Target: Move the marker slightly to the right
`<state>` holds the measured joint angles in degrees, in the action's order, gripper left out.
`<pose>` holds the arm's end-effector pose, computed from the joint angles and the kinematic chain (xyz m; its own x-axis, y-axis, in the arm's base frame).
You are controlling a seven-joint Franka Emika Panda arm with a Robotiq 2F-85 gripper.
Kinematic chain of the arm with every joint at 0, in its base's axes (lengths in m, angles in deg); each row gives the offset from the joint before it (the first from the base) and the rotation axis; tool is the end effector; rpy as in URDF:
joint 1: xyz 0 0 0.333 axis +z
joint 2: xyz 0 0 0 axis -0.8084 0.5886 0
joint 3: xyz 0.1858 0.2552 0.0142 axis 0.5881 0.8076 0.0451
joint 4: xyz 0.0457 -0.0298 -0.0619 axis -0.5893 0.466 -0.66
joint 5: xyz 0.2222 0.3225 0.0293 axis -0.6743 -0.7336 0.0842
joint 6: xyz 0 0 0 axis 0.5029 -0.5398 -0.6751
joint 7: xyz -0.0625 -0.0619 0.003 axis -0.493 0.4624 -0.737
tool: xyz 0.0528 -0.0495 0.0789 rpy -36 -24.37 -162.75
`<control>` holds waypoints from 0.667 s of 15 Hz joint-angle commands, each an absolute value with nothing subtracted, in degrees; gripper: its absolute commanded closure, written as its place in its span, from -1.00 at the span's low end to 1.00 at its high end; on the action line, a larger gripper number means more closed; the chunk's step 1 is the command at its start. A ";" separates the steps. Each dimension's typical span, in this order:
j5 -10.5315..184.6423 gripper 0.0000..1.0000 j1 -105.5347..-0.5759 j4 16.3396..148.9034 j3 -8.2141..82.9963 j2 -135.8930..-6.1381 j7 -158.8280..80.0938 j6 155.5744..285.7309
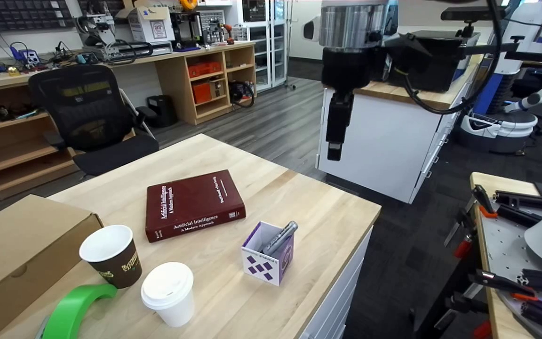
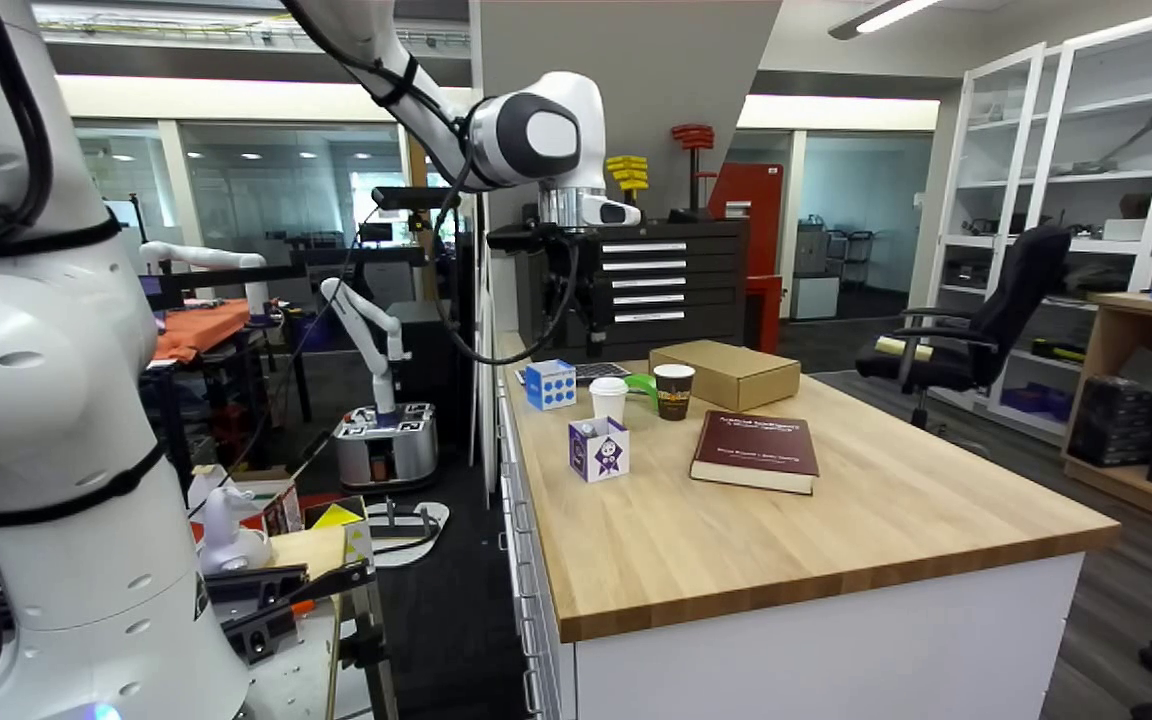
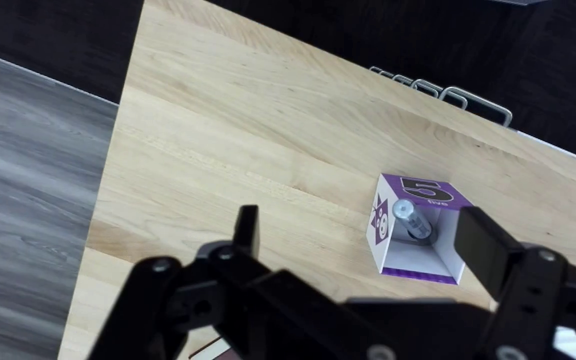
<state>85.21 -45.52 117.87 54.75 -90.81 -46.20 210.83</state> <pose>0.4792 0.1919 0.3976 0.9816 0.1907 0.0112 0.1903 -0.9813 0.0275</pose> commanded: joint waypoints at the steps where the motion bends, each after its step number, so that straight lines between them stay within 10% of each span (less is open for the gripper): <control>1: 86.91 -1.00 -44.06 113.64 54.35 -84.66 -44.34 212.96; 10: 85.83 -1.00 -41.96 110.57 53.97 -78.60 -43.22 213.41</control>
<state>86.00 -42.73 110.68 54.74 -78.56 -43.33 213.57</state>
